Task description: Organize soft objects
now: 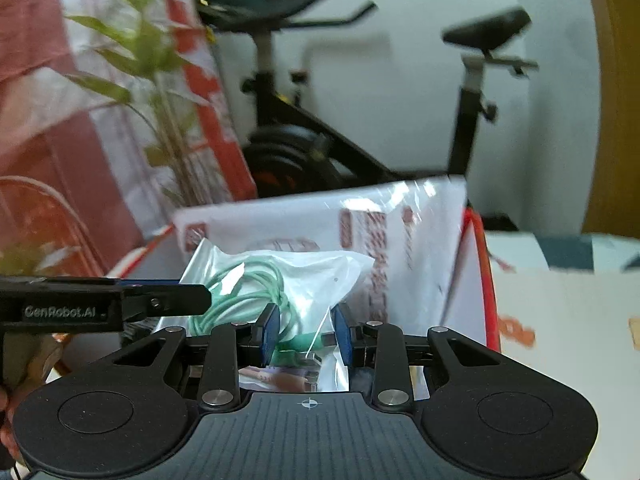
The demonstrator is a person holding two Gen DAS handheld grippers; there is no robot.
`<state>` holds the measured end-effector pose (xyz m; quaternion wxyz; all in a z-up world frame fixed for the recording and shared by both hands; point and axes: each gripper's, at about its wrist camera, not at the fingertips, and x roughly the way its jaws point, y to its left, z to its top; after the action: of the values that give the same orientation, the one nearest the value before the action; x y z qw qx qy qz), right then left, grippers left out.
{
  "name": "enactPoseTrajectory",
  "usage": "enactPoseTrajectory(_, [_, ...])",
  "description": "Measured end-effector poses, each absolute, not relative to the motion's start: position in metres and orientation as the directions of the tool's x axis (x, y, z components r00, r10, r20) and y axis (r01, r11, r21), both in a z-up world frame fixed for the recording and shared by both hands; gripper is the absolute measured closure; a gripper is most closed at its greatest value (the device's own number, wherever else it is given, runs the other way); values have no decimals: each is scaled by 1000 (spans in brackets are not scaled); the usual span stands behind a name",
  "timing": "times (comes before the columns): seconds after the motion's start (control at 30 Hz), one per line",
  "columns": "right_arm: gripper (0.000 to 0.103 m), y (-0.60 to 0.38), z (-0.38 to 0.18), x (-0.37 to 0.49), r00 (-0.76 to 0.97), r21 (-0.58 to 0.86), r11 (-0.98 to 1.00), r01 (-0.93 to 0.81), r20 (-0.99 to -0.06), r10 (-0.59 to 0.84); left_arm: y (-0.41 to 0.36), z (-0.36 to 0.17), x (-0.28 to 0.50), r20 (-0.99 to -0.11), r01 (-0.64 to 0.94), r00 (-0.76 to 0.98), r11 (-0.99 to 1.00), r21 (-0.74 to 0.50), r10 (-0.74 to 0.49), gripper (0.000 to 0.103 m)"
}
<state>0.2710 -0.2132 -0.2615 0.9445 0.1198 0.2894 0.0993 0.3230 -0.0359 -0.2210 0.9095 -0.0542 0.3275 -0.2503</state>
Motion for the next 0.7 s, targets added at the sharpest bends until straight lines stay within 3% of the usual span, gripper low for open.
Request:
enactPoseTrajectory(0.23, [72, -211, -273, 269, 790, 267, 963, -47, -580, 199, -40, -236, 330, -603, 420, 654, 882, -212, -456, 61])
enactPoseTrajectory(0.33, [68, -212, -263, 261, 805, 245, 968, -43, -566, 179, -38, -232, 326, -611, 403, 663, 894, -195, -432, 43])
enactPoseTrajectory(0.4, [53, -213, -252, 254, 820, 237, 971, -37, -549, 165, -36, -225, 321, -604, 404, 673, 896, -184, -427, 26])
enactPoseTrajectory(0.5, [43, -218, -234, 240, 849, 226, 974, -28, -509, 143, -33, -208, 307, -582, 399, 707, 906, -140, -401, 1])
enactPoseTrajectory(0.53, [40, -221, -227, 235, 858, 221, 975, -27, -495, 136, -31, -201, 302, -576, 389, 723, 914, -116, -381, 0])
enactPoseTrajectory(0.7, [4, -232, -190, 205, 894, 227, 974, -23, -430, 121, -25, -168, 274, -518, 345, 799, 938, -21, -306, 0])
